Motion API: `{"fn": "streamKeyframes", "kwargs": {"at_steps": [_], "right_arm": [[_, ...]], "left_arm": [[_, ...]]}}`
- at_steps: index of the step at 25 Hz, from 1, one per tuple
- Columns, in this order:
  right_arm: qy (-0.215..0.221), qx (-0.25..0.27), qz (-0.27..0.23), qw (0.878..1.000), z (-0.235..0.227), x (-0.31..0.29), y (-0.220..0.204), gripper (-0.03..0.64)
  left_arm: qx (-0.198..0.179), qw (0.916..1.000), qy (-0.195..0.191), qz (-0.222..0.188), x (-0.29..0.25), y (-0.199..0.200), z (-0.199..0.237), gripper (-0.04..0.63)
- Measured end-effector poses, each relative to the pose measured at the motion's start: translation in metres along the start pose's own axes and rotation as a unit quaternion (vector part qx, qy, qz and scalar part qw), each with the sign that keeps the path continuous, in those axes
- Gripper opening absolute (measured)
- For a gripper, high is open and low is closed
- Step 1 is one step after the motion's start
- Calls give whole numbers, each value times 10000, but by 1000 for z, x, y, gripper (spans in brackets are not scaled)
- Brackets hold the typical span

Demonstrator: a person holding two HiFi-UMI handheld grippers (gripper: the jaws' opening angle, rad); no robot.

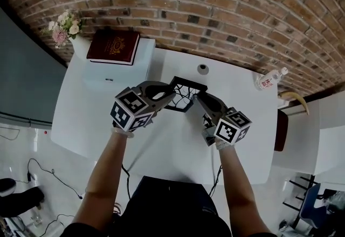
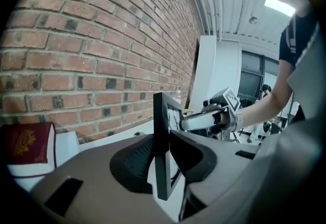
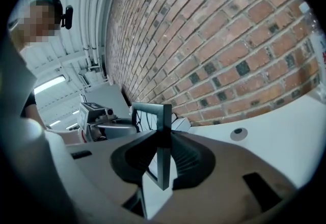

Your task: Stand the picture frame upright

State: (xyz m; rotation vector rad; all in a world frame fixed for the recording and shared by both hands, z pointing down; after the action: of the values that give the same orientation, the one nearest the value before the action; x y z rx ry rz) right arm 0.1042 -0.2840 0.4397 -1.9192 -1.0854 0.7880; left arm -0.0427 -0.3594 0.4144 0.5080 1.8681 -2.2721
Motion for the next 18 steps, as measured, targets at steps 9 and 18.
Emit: {"fn": "streamKeyframes", "kwargs": {"at_steps": [9, 18], "right_arm": [[-144, 1072, 158, 9940, -18, -28, 34, 86], [-288, 1633, 242, 9859, -53, -62, 56, 86]], "left_arm": [[-543, 9976, 363, 221, -19, 21, 32, 107], [-602, 9954, 661, 348, -50, 31, 74, 110]]}}
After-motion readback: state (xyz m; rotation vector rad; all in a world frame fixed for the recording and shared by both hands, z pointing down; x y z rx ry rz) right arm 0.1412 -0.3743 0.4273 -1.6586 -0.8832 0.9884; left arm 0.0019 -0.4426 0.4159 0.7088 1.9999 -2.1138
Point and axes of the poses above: the fingertips, and each gripper's own axes: x backward along the fingers, z to its left, y out of its top, the point moved 6 cm from there along x, backward along the fingers, and after that the axes turned 4 degrees about -z, right-handed, at the moved point
